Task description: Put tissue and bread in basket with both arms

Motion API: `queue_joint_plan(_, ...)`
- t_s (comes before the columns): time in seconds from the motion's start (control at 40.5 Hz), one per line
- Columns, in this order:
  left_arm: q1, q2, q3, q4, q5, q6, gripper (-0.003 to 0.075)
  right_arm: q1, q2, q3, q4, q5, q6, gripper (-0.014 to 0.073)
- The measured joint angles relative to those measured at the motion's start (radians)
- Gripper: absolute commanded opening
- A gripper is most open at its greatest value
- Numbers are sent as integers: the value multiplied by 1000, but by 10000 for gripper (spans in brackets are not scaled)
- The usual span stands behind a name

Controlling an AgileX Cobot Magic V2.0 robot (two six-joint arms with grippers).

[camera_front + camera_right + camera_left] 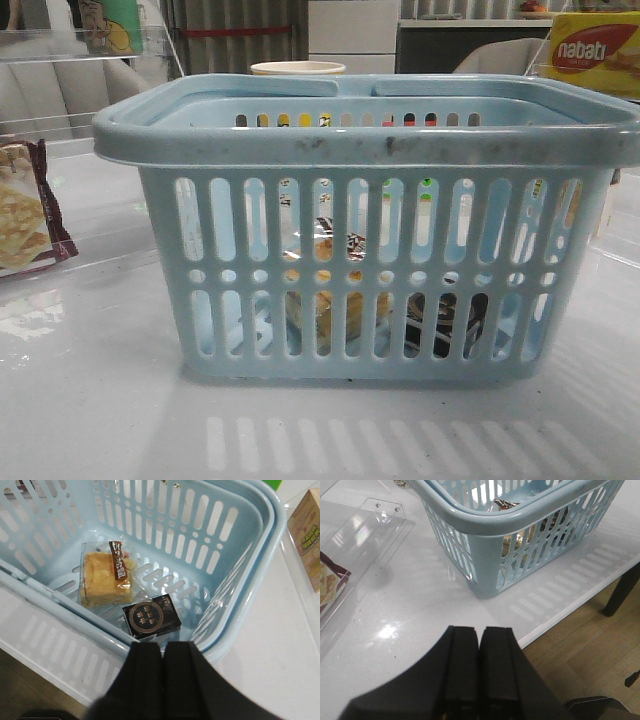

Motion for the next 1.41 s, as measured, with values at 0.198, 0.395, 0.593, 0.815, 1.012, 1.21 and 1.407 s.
queue_joint_plan(0.198, 67, -93, 60, 55, -46, 0, 91, 0, 0, 0, -2, 0, 0, 55)
queue_joint_plan(0.395, 316, -274, 270, 59, -328, 2, 91, 0, 0, 0, -2, 0, 0, 55)
queue_joint_plan(0.593, 526, -435, 506, 22, -577, 2, 91, 0, 0, 0, -5, 0, 0, 55)
queue_joint_plan(0.815, 573, -483, 602, 17, -697, 2, 91, 0, 0, 0, -5, 2, 0, 55)
queue_joint_plan(1.012, 573, -483, 602, 17, -703, 2, 91, 0, 0, 0, -5, 7, 0, 55)
queue_joint_plan(1.21, 573, -483, 602, 17, -703, 2, 91, 0, 0, 0, -5, 8, 0, 55)
queue_joint_plan(1.407, 575, -483, 602, 16, -703, 2, 91, 0, 0, 0, -5, 11, 0, 55)
